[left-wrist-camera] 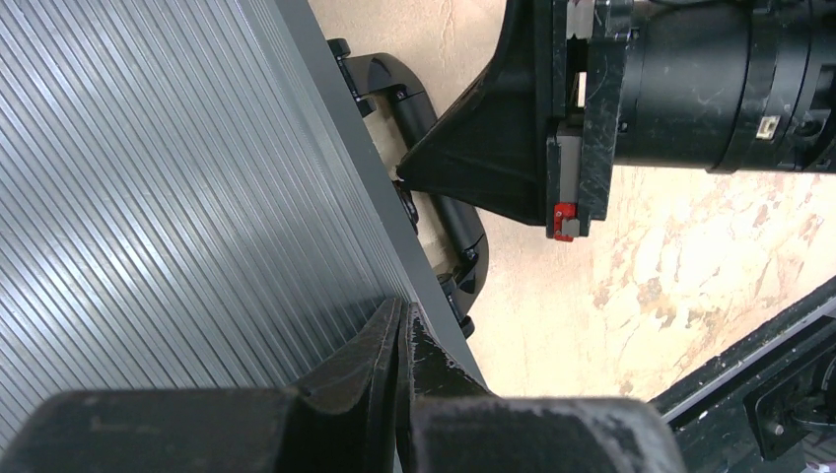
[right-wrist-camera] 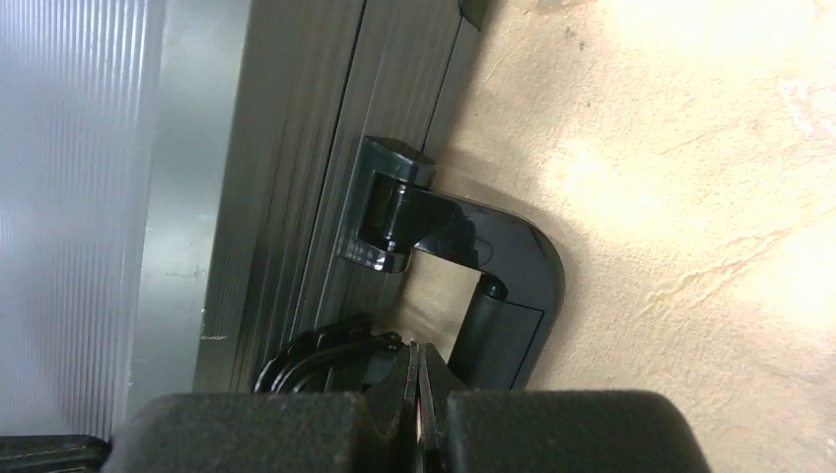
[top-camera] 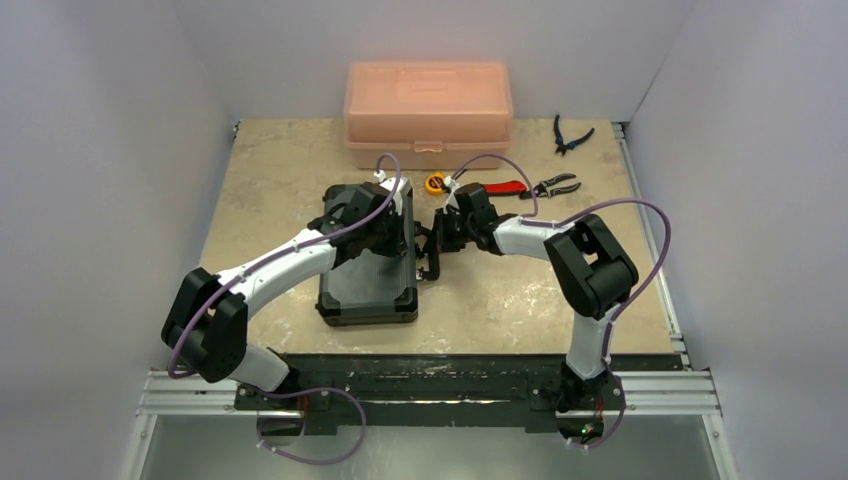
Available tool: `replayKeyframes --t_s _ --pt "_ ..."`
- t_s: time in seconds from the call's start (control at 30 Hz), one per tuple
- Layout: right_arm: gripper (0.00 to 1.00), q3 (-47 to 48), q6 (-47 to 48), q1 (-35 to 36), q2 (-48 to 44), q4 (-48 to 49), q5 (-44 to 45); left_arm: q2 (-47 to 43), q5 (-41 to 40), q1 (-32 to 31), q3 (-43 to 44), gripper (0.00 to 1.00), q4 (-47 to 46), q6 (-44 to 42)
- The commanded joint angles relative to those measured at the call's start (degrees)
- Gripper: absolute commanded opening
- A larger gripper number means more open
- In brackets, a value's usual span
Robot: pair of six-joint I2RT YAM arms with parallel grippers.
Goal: Pack up texas hold em set
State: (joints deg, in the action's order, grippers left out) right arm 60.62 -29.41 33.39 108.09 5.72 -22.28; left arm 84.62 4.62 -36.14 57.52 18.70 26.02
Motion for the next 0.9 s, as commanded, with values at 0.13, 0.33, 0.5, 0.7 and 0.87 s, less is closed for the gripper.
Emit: replayKeyframes --t_s 0.13,0.33,0.5,0.7,0.87 --pt "0.0 -0.13 1.74 1.29 3.91 -2.48 4.79 4.77 3.64 -2.53 -2.41 0.0 5.05 1.14" --pt "0.0 -0.26 1.98 1.33 1.75 -2.62 4.53 4.77 3.64 -2.71 -2.32 0.0 5.03 1.23" --pt "0.01 0.82 2.55 1.33 -1.71 -5.03 6.82 4.68 3.47 -2.77 -2.5 0.0 5.21 1.23" --pt "0.11 2.04 2.86 1.36 -6.54 -8.52 9.94 4.3 3.16 -2.8 -2.33 0.0 5.73 1.14" --pt "0.14 2.92 3.24 1.33 -8.31 -10.11 10.62 4.24 3.34 -2.93 -1.71 0.0 5.65 1.3"
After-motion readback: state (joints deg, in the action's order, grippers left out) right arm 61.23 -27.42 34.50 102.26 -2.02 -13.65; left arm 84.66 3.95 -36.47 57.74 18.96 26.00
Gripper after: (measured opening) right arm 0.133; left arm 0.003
